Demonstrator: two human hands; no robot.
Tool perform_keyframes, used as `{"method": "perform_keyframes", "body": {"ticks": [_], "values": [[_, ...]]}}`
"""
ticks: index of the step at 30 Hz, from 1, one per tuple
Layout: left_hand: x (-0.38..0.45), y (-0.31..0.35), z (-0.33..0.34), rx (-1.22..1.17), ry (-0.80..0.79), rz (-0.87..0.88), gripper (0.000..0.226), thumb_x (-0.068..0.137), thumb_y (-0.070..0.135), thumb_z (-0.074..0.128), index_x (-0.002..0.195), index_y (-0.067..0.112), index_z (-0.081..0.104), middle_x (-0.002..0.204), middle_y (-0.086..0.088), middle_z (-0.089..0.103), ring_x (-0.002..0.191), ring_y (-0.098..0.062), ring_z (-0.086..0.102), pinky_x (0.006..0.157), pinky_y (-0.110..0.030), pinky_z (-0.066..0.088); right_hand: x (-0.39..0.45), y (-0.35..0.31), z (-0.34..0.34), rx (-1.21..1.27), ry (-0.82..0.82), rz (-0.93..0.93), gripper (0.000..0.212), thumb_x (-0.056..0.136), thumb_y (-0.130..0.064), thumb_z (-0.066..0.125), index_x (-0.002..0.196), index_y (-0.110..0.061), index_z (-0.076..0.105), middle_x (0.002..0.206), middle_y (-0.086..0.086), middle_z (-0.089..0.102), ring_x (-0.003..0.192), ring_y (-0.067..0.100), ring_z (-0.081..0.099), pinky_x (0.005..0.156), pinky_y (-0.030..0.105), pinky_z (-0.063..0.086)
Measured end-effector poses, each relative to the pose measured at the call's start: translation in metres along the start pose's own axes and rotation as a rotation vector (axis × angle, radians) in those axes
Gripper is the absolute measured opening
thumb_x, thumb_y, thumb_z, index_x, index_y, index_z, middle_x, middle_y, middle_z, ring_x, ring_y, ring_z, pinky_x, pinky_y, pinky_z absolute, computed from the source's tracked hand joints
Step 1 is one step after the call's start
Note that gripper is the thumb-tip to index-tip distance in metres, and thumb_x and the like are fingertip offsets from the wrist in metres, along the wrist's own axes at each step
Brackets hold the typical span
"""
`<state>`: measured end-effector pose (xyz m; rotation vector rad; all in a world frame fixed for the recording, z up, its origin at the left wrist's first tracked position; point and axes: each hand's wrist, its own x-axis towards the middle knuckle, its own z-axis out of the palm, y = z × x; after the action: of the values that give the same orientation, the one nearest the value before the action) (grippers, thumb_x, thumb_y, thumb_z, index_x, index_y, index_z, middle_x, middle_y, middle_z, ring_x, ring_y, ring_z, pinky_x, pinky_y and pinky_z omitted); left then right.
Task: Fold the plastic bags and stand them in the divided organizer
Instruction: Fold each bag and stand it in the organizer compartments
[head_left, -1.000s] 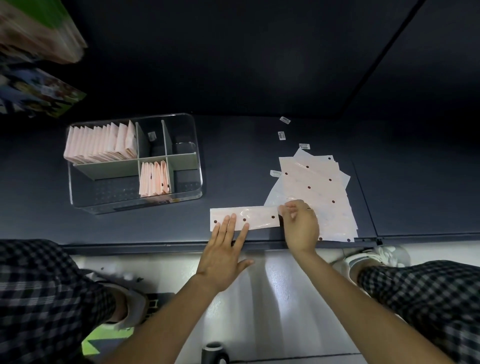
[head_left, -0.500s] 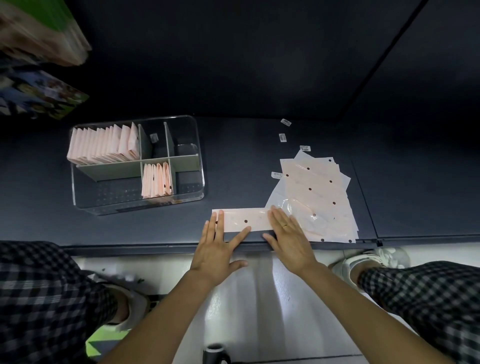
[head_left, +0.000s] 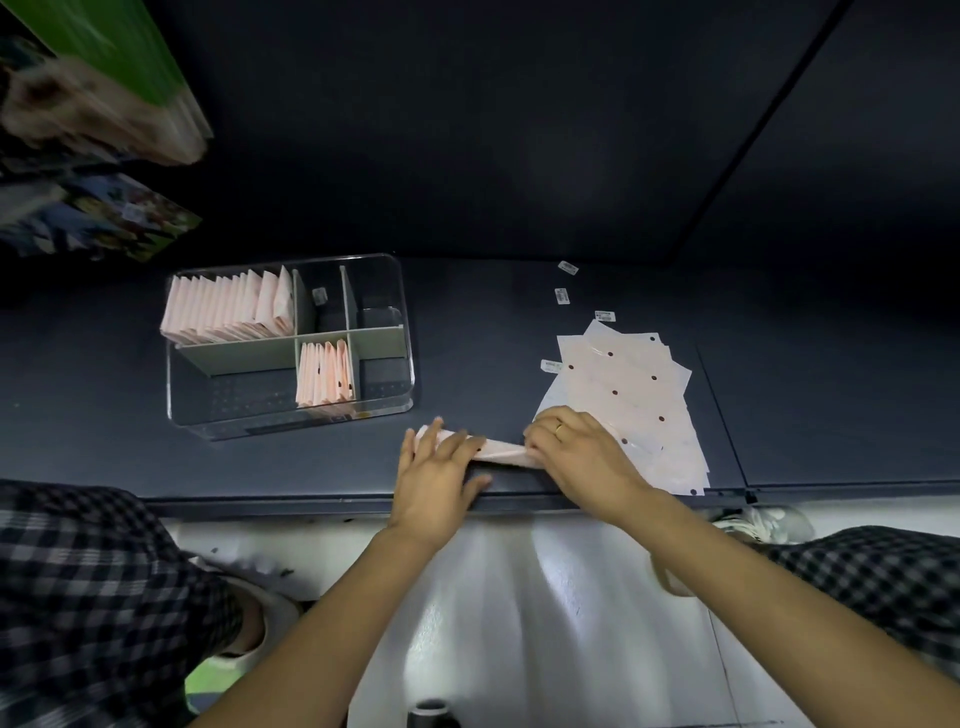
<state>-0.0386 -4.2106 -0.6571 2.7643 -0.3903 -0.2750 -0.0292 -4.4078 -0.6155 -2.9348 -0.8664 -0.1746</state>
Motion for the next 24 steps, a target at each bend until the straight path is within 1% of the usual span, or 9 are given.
{"method": "perform_keyframes", "body": {"ticks": [2, 5, 6, 8, 9, 11, 14, 18, 24], "values": [[0.002, 0.008, -0.015, -0.186, 0.079, 0.003, 0.025, 0.096, 0.034, 0.048, 0.110, 0.020, 0.063, 0.114, -0.007, 0.065, 0.119, -0.027, 0.050, 0.097, -0.034, 0.035, 0.007, -0.004, -0.012, 0.216, 0.044, 0.119, 0.007, 0.090, -0.015, 0.058, 0.092, -0.011, 0.063, 0.100, 0.001, 0.066, 0.105, 0.022, 0.056, 0.084, 0.032, 0.047], [0.007, 0.025, -0.041, -0.703, 0.086, -0.216, 0.022, 0.095, 0.021, 0.054, 0.087, 0.004, 0.066, 0.079, -0.015, 0.066, 0.078, -0.031, 0.061, 0.069, -0.034, 0.047, 0.017, -0.010, -0.035, 0.660, 0.184, 0.488, 0.025, 0.095, -0.024, 0.053, 0.119, -0.017, 0.054, 0.119, -0.007, 0.055, 0.113, 0.010, 0.042, 0.088, 0.007, 0.035], [0.009, 0.031, -0.050, -0.940, 0.074, -0.308, 0.022, 0.094, 0.017, 0.055, 0.085, 0.000, 0.066, 0.078, -0.015, 0.065, 0.076, -0.027, 0.060, 0.070, -0.033, 0.047, 0.021, -0.013, -0.043, 0.810, 0.220, 0.633, 0.032, 0.094, -0.028, 0.054, 0.124, -0.019, 0.049, 0.120, -0.009, 0.052, 0.112, 0.008, 0.043, 0.086, 0.006, 0.036], [0.011, 0.042, -0.069, -1.302, 0.030, -0.428, 0.020, 0.094, 0.013, 0.055, 0.082, 0.001, 0.066, 0.084, -0.014, 0.065, 0.079, -0.025, 0.059, 0.076, -0.036, 0.047, 0.025, -0.017, -0.057, 1.027, 0.178, 0.829, 0.039, 0.091, -0.034, 0.057, 0.126, -0.019, 0.049, 0.115, -0.007, 0.056, 0.105, 0.012, 0.052, 0.089, 0.021, 0.044], [0.011, 0.046, -0.077, -1.404, -0.007, -0.441, 0.018, 0.095, 0.013, 0.054, 0.086, 0.004, 0.067, 0.088, -0.015, 0.067, 0.081, -0.026, 0.062, 0.079, -0.038, 0.049, 0.026, -0.020, -0.063, 1.101, 0.115, 0.860, 0.037, 0.091, -0.034, 0.059, 0.123, -0.016, 0.053, 0.108, -0.003, 0.061, 0.097, 0.015, 0.058, 0.088, 0.028, 0.048], [0.009, 0.052, -0.090, -1.545, -0.077, -0.428, 0.018, 0.095, 0.014, 0.052, 0.098, 0.005, 0.068, 0.096, -0.015, 0.071, 0.086, -0.028, 0.066, 0.084, -0.040, 0.053, 0.026, -0.027, -0.071, 1.235, 0.046, 0.833, 0.021, 0.090, -0.026, 0.061, 0.106, -0.012, 0.063, 0.087, -0.002, 0.068, 0.077, 0.013, 0.064, 0.071, 0.022, 0.053], [0.003, 0.057, -0.104, -1.630, -0.125, -0.402, 0.018, 0.095, 0.014, 0.053, 0.101, 0.007, 0.068, 0.099, -0.012, 0.073, 0.090, -0.025, 0.069, 0.083, -0.037, 0.055, 0.024, -0.034, -0.084, 1.334, 0.103, 0.785, 0.013, 0.090, -0.014, 0.062, 0.079, -0.010, 0.066, 0.060, -0.009, 0.066, 0.056, 0.004, 0.059, 0.056, 0.015, 0.049], [-0.004, 0.050, -0.118, -1.556, -0.123, -0.337, 0.014, 0.092, 0.010, 0.057, 0.097, 0.005, 0.070, 0.098, -0.009, 0.073, 0.092, -0.021, 0.069, 0.077, -0.030, 0.056, 0.019, -0.034, -0.098, 1.371, 0.145, 0.784, 0.012, 0.089, -0.012, 0.063, 0.079, -0.008, 0.068, 0.066, 0.000, 0.068, 0.059, 0.011, 0.059, 0.057, 0.020, 0.048], [-0.014, 0.043, -0.130, -1.464, -0.053, -0.323, 0.008, 0.087, 0.002, 0.062, 0.089, 0.006, 0.070, 0.085, -0.006, 0.073, 0.073, -0.012, 0.068, 0.062, -0.020, 0.053, 0.015, -0.036, -0.105, 1.500, 0.121, 0.816, 0.009, 0.089, -0.010, 0.062, 0.086, -0.015, 0.069, 0.076, 0.000, 0.073, 0.063, 0.011, 0.066, 0.058, 0.021, 0.050]]}}
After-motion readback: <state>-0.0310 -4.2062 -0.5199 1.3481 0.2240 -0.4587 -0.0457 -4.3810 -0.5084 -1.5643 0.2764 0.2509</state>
